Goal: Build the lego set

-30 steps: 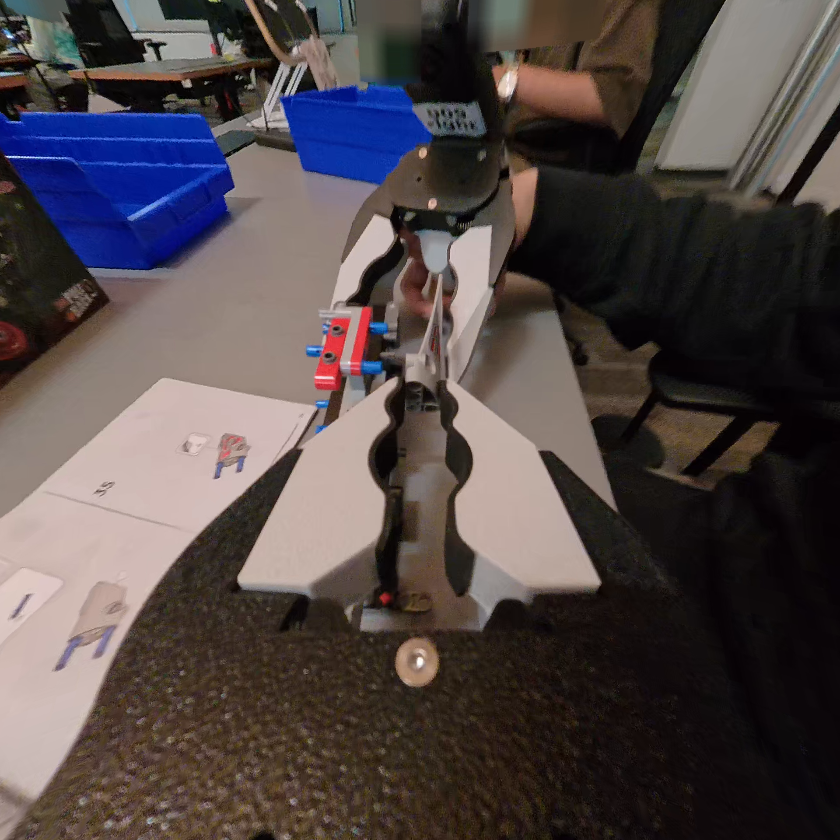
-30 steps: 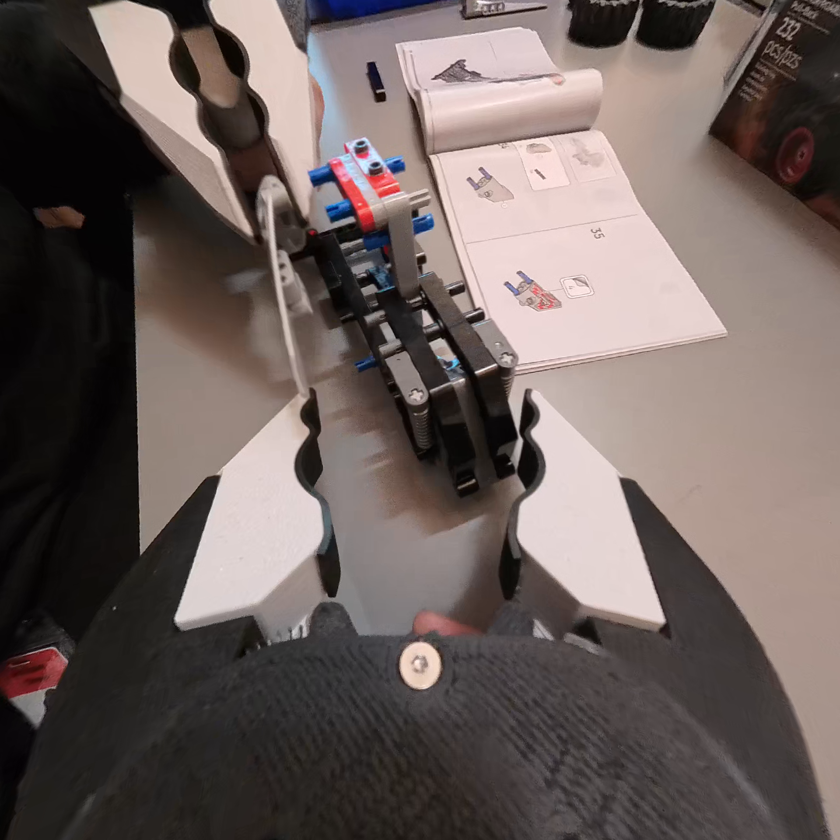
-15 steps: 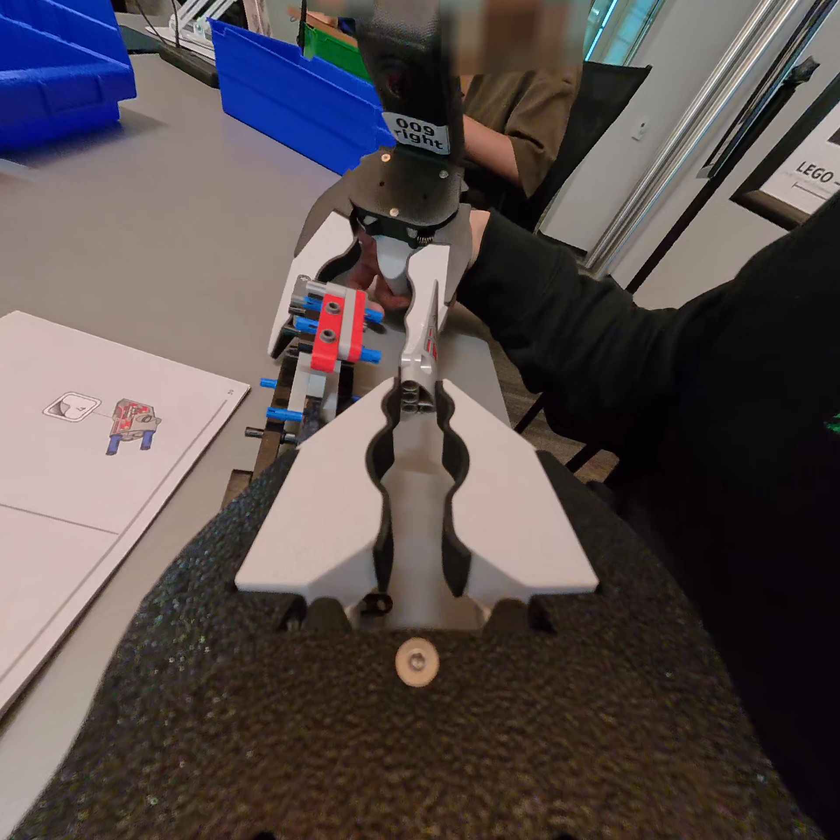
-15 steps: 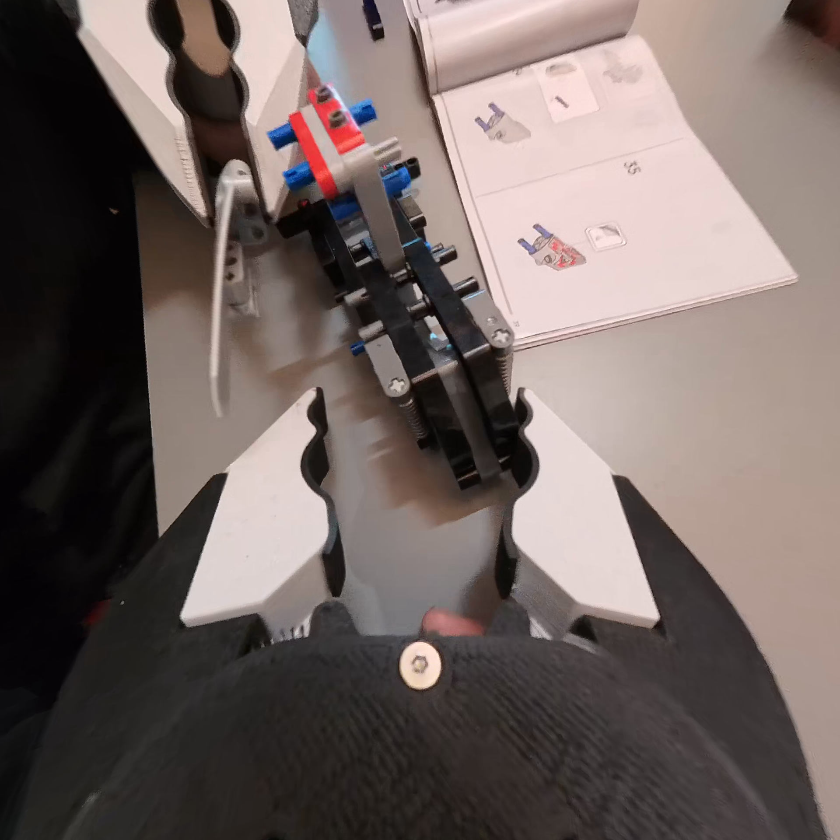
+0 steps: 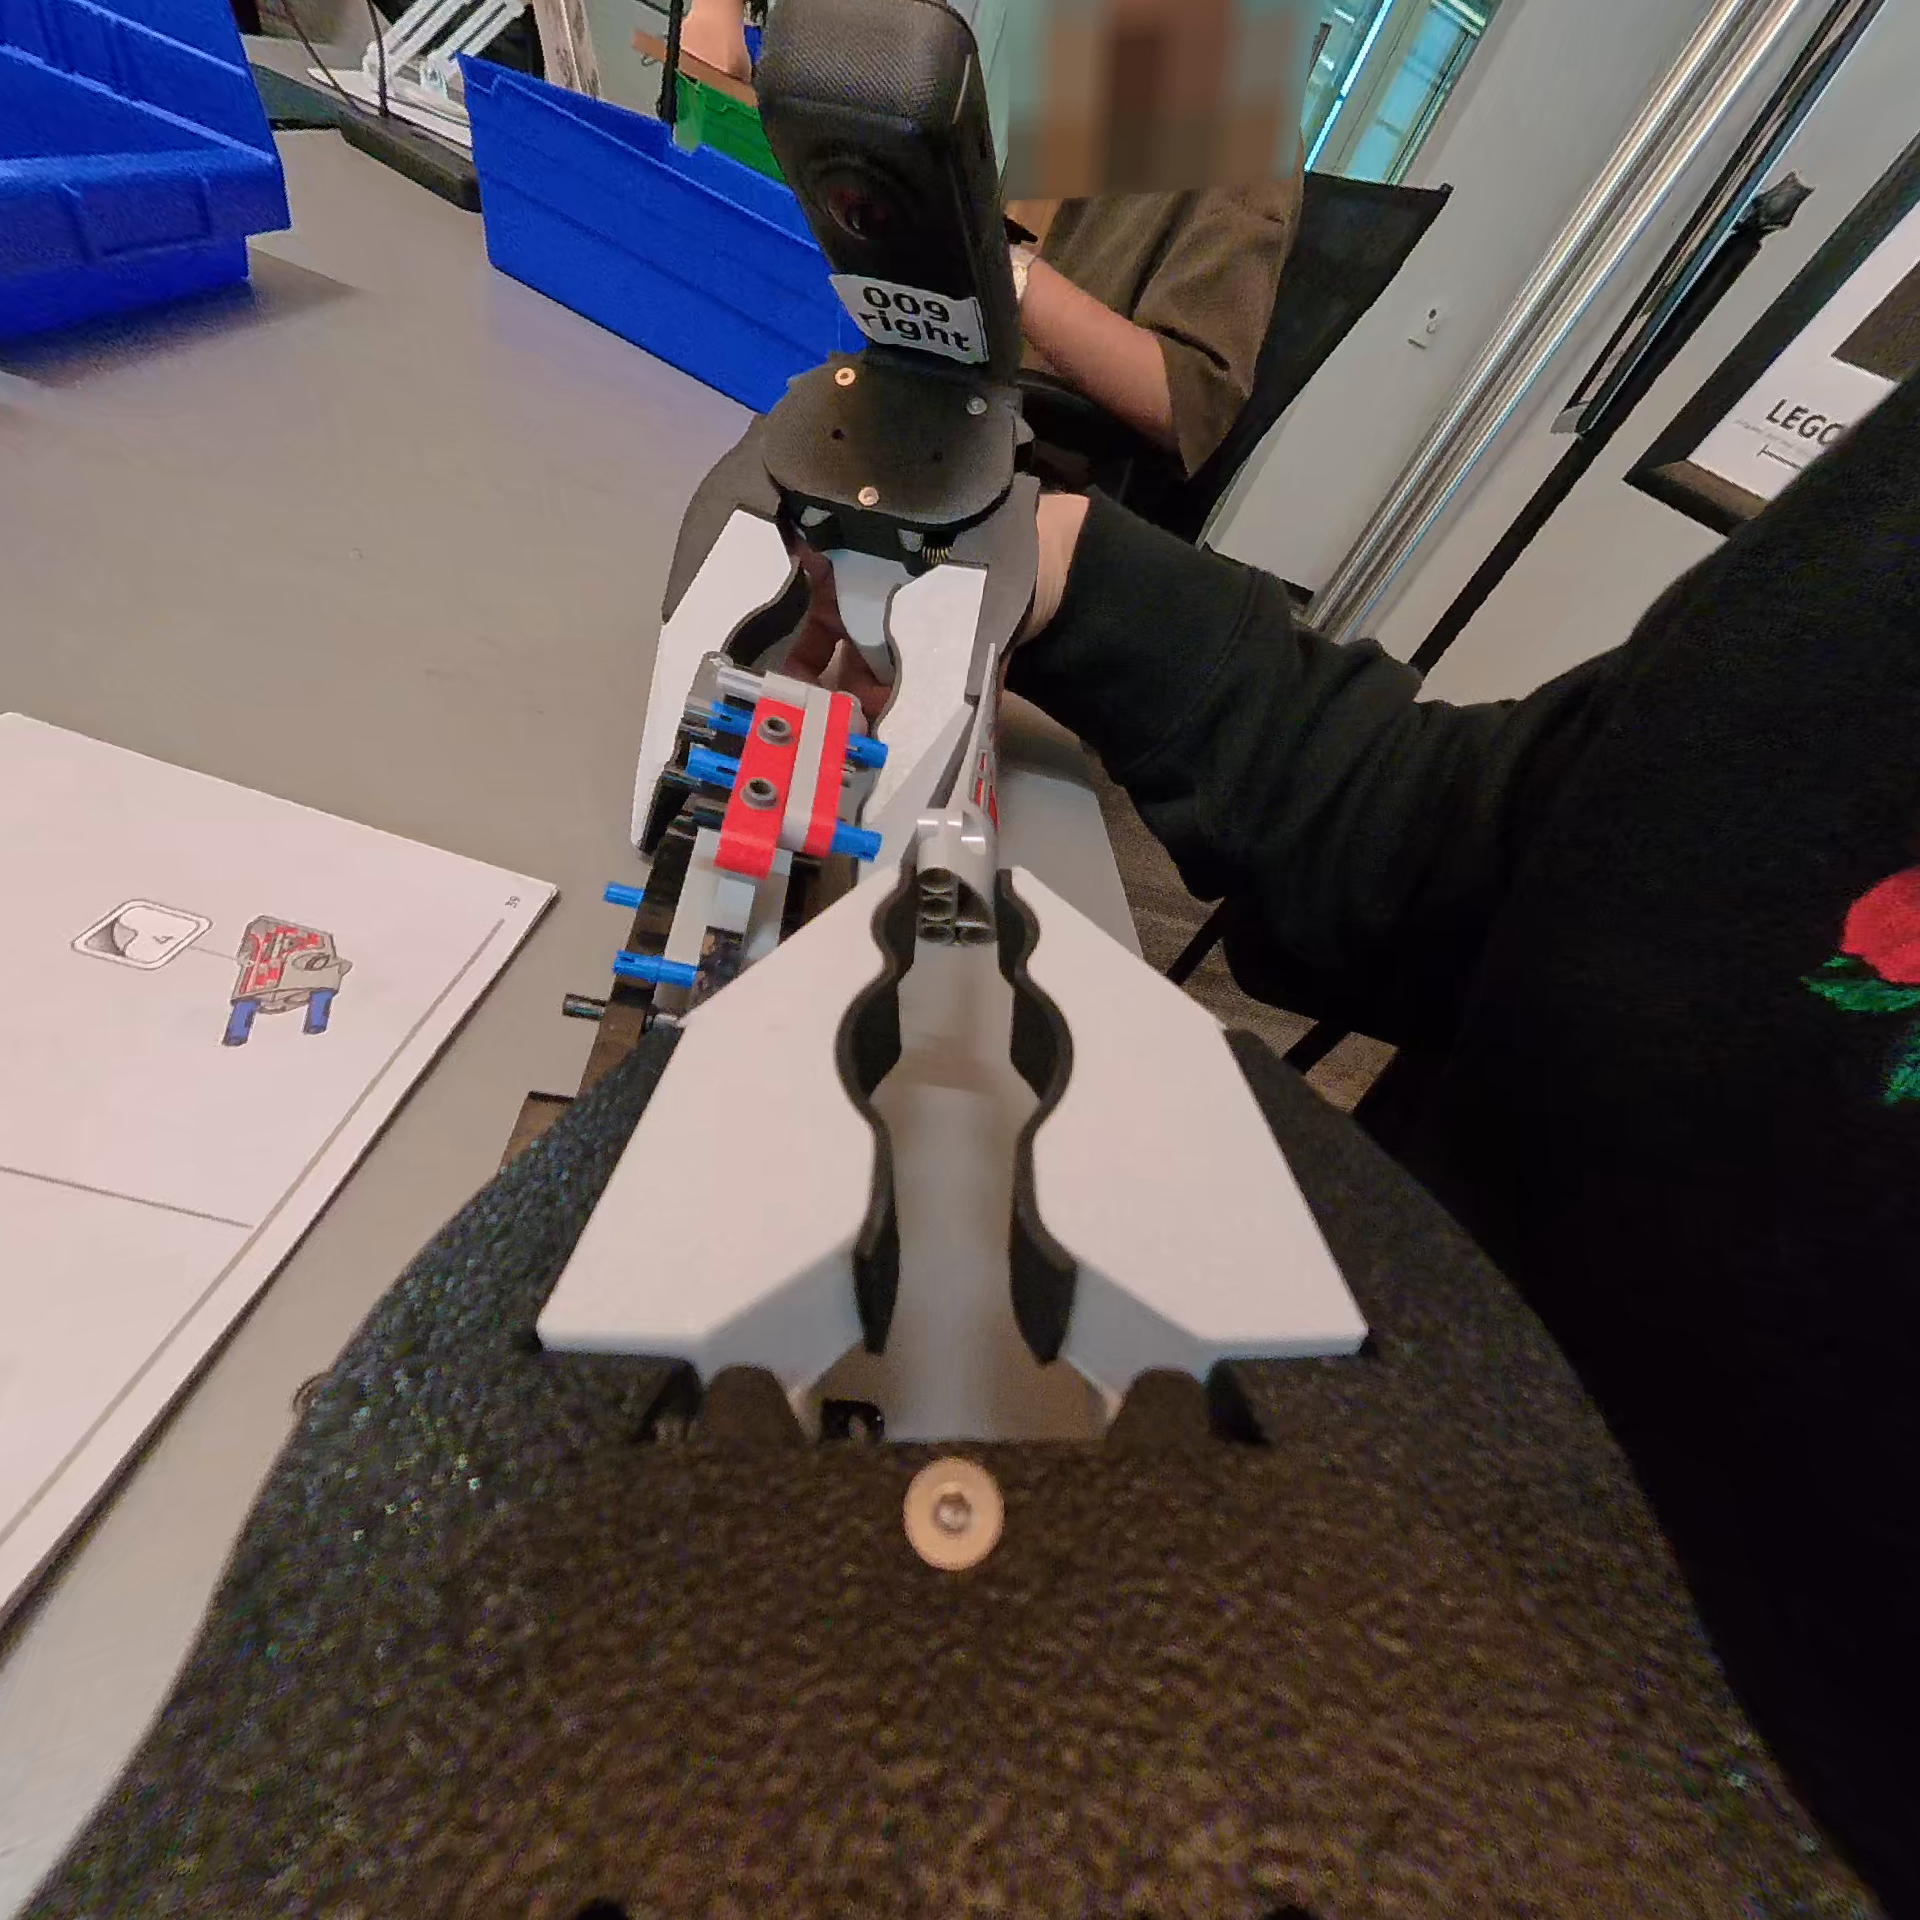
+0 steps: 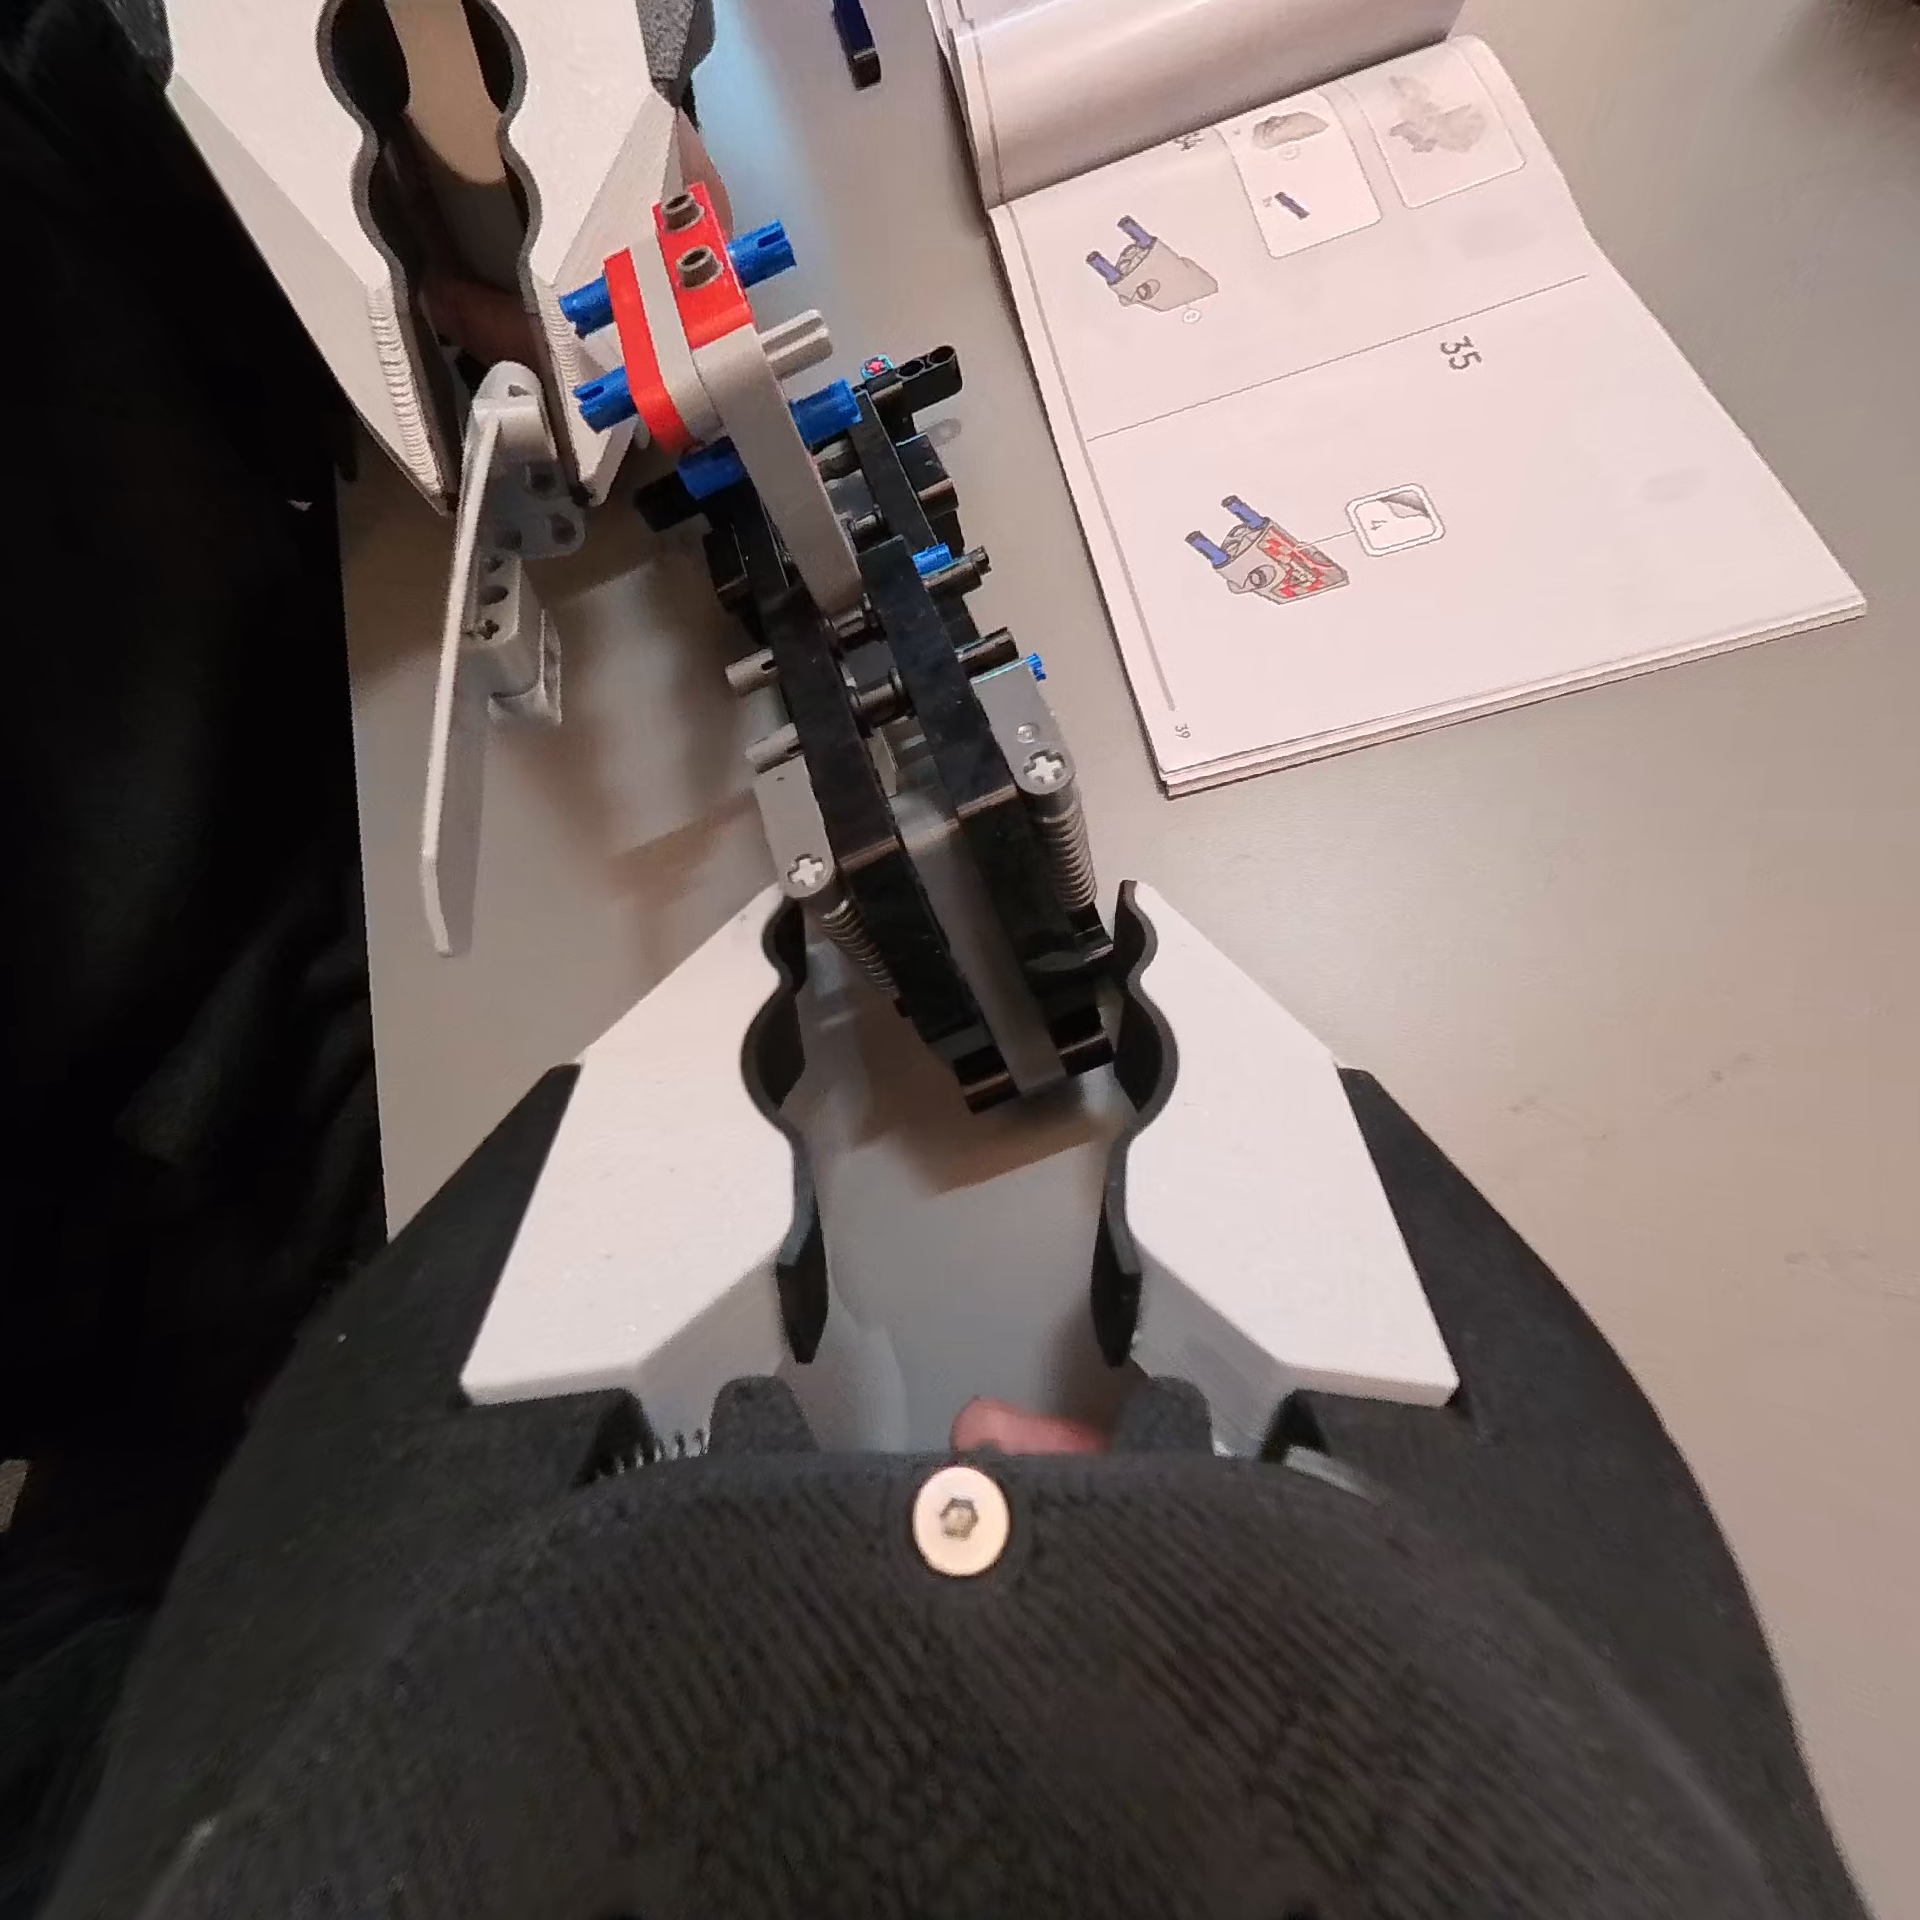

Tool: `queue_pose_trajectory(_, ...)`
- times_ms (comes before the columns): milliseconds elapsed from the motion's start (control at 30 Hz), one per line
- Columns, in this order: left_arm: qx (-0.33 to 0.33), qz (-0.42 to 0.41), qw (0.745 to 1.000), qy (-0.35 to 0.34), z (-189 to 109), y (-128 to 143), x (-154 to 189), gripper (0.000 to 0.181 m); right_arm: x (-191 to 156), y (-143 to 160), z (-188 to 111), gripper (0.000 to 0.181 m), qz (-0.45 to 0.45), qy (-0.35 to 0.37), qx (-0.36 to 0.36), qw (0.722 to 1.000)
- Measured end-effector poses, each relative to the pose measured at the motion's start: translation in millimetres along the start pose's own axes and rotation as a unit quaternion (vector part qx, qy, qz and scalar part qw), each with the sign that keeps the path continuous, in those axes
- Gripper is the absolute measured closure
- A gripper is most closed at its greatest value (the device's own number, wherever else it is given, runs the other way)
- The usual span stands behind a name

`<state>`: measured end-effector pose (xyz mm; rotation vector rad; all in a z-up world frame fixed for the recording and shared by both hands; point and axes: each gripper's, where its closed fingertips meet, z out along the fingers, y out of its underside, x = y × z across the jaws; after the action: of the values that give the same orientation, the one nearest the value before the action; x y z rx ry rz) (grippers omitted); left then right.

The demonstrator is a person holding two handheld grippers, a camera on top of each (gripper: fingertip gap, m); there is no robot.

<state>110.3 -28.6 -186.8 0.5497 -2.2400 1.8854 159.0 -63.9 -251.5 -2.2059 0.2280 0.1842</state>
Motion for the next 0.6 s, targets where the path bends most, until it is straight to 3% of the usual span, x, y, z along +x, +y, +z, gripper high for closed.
queue_pose_trajectory(233,0.03,-0.05,0.998,0.017,-7.1,-6.4,-4.1,0.169,3.9,1.5,1.4,0.131,0.011,0.007,-0.006,1.0)
queue_pose_trajectory(500,0.054,-0.138,0.983,0.106,-11.3,-10.2,6.1,0.169,3.9,1.5,1.4,0.132,0.012,0.007,-0.007,1.0)
queue_pose_trajectory(600,0.067,-0.157,0.979,0.109,-12.2,-12.2,4.4,0.169,2.8,-0.1,2.7,0.13,0.028,0.011,-0.001,1.0)
